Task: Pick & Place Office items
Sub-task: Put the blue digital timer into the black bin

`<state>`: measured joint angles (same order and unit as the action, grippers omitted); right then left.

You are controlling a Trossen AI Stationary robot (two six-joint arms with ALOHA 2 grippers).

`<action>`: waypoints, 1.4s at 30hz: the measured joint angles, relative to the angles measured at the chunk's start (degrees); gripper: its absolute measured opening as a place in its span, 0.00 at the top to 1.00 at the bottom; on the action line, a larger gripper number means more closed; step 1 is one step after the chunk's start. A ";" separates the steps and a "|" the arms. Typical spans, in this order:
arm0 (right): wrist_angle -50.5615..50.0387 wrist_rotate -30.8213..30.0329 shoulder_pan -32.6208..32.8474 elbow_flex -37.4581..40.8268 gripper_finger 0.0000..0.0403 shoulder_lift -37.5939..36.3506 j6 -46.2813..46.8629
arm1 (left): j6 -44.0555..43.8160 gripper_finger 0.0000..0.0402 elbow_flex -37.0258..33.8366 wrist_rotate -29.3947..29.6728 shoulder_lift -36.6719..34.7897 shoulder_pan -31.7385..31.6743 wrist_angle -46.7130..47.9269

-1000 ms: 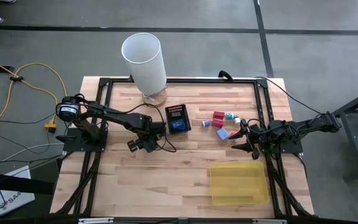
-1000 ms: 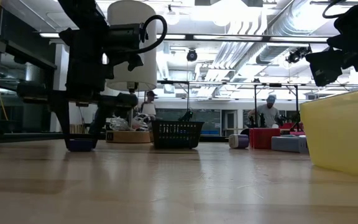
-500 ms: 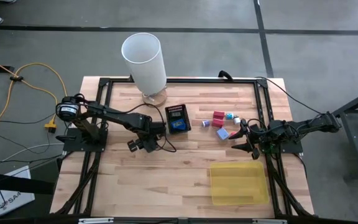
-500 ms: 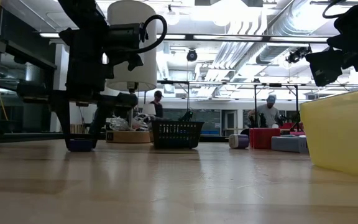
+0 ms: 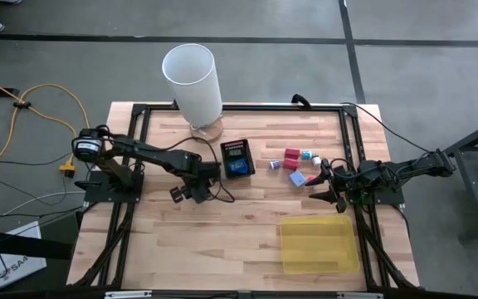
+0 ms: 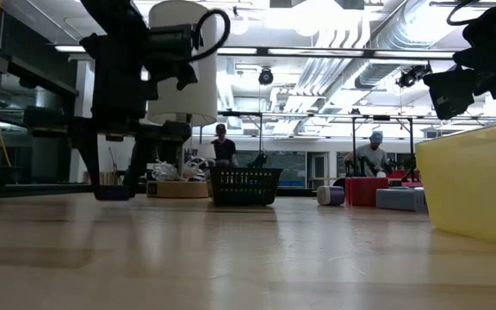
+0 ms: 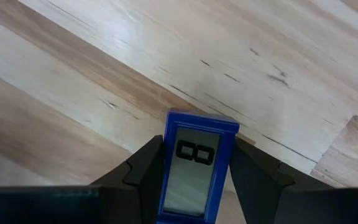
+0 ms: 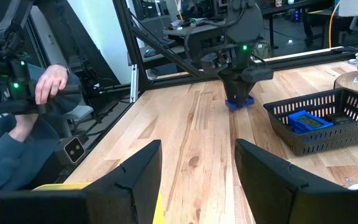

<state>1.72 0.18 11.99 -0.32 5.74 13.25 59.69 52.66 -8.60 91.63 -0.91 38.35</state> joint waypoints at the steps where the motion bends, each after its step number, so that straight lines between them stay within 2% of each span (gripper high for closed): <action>1: 0.00 -0.01 0.00 0.00 0.53 0.01 0.01 | -0.01 0.62 0.02 -0.01 -0.44 0.00 -0.11; 8: 0.00 -0.01 0.00 0.00 0.53 0.01 0.01 | -0.39 0.62 0.04 0.08 -5.58 0.00 -1.11; 19: 0.00 -0.01 0.00 0.00 0.53 0.02 0.01 | -6.02 0.62 0.09 1.54 -13.20 0.00 -3.85; 29: 0.00 0.01 0.00 0.00 0.53 0.02 0.00 | -13.65 0.62 0.13 1.56 -13.90 0.00 -5.62; 36: 0.00 0.01 0.00 0.00 0.53 0.02 -0.01 | -15.39 0.62 0.13 2.34 -13.90 0.00 -6.59; 42: 0.00 -0.02 0.00 0.00 0.53 0.02 0.01 | -22.04 0.62 0.13 3.25 -13.90 -0.48 -10.32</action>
<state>1.72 0.16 11.99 -0.32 5.76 13.26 37.65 52.80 -5.35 77.73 -1.39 28.03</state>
